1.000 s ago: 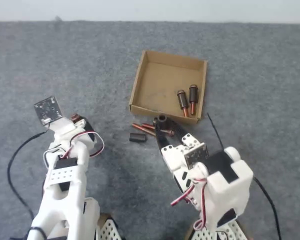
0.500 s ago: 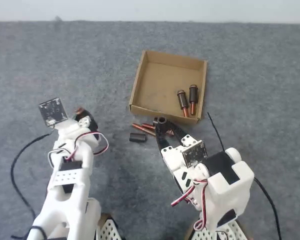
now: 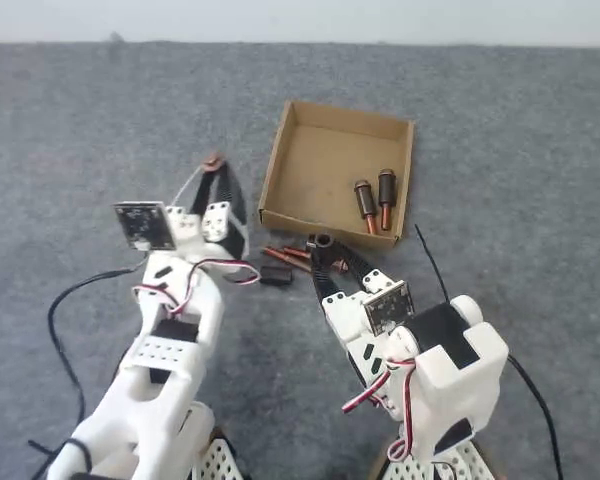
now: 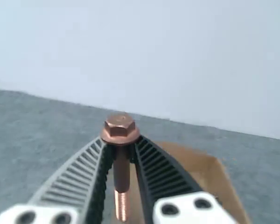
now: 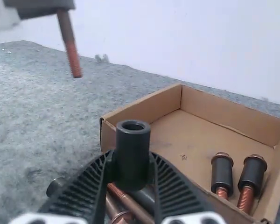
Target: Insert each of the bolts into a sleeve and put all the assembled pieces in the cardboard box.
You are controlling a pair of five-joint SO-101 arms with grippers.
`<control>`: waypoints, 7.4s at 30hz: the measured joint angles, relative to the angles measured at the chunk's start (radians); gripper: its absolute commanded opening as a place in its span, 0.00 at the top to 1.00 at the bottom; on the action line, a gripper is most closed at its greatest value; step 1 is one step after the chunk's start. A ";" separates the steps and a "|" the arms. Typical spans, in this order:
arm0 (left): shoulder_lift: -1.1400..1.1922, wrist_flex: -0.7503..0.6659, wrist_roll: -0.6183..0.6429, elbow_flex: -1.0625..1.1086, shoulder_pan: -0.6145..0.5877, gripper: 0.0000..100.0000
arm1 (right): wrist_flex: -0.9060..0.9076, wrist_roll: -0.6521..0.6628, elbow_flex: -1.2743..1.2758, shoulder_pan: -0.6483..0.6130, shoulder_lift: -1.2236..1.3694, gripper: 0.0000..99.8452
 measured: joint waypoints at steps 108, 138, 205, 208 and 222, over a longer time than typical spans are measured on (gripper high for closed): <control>-0.250 0.503 0.002 -0.098 0.379 0.99 | 0.002 0.000 0.000 0.000 0.000 0.99; -0.252 0.459 0.002 -0.069 0.351 0.99 | 0.002 0.002 0.000 -0.002 -0.002 0.99; 0.035 0.103 -0.020 0.046 0.385 0.99 | 0.034 0.002 0.000 0.005 -0.002 0.99; 0.038 0.103 -0.020 0.075 0.394 0.99 | 0.034 0.000 0.000 0.005 -0.002 0.99; 0.038 0.103 -0.020 0.095 0.407 0.99 | 0.034 0.000 0.000 0.005 -0.002 0.99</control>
